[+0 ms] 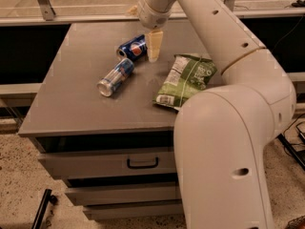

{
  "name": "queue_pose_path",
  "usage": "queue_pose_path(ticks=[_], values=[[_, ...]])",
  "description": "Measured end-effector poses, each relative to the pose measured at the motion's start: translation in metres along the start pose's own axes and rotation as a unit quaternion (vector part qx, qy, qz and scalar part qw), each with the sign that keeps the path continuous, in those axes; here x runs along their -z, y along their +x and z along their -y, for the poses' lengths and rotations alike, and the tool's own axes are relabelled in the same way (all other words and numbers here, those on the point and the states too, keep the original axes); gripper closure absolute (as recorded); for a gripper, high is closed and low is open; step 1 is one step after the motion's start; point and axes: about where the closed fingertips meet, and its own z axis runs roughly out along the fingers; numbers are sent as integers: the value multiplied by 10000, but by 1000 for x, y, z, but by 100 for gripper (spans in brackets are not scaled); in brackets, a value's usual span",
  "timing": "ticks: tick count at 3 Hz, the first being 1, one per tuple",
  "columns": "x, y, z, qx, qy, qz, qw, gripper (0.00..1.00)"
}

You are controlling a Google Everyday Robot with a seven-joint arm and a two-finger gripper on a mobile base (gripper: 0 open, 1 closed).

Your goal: Place pepsi can upright

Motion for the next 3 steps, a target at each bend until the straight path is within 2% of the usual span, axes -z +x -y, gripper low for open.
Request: queue_pose_path(ticks=[1,3], values=[[-7,-1,2,186,134,8,9997,0],[-17,-14,2,589,193,110,9980,0]])
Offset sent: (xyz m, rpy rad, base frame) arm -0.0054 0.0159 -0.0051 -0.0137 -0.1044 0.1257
